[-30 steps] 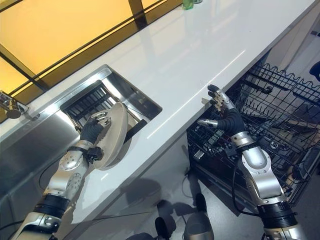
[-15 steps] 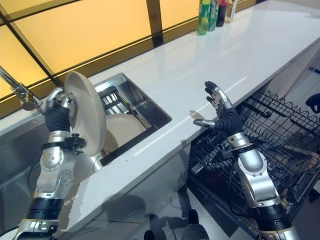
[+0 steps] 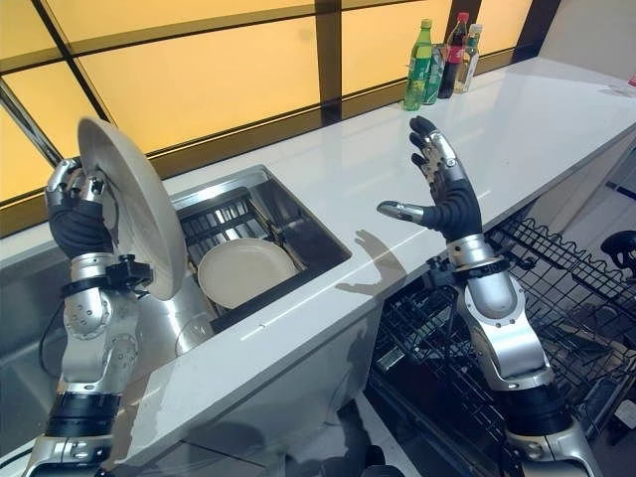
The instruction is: Pick up plates and place into dishwasher.
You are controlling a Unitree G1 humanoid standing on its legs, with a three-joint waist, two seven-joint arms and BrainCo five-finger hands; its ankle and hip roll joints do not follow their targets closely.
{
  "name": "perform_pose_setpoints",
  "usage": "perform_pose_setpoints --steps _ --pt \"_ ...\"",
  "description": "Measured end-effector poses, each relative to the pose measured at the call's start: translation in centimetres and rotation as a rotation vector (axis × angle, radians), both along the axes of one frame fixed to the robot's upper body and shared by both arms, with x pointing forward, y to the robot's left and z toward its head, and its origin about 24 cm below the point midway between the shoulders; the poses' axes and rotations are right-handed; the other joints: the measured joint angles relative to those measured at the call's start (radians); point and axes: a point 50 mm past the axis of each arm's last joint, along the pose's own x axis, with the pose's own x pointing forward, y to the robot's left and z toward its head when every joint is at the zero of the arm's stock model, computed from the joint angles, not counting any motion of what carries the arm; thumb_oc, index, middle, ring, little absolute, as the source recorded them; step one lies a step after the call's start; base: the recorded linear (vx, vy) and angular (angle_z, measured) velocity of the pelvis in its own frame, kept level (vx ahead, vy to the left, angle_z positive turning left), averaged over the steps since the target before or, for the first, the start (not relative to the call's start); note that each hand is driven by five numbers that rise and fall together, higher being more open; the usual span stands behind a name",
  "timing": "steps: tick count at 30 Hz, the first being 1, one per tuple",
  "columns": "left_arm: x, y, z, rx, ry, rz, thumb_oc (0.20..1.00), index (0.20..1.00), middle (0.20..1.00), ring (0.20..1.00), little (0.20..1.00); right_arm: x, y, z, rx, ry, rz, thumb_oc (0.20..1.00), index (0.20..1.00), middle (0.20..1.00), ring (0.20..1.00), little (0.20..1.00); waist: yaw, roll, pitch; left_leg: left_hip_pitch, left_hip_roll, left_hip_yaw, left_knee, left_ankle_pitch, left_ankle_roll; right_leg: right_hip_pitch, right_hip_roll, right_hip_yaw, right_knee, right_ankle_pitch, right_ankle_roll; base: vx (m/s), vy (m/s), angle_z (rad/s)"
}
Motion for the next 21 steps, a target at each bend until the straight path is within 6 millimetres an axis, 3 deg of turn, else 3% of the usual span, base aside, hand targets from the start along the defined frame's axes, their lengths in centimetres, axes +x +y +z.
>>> perform_pose_setpoints --steps 9,21 --pt "1.0 -2.5 2.9 0.247 -0.124 0.13 0.2 0.2 0.2 0.2 0.2 0.4 5.8 -2.0 0.02 0.233 0.233 1.0 1.0 1.0 1.0 1.0 0.019 -0.012 -0.025 0.002 0.0 -0.008 0.005 0.0 -0.001 0.006 0.0 -0.009 0.001 -0.004 0.001 0.0 -0.015 0.02" --pt "1.6 -3.8 1.8 0.347 -0.198 0.362 0.2 0.2 0.2 0.2 0.2 -0.4 10.3 -4.8 0.093 0.423 0.391 1.0 1.0 1.0 1.0 1.0 0.016 -0.022 -0.066 0.017 0.003 0.003 0.005 -0.001 -0.002 0.009 0.003 0.0 0.0 -0.005 0.0 0.0 -0.009 -0.02"
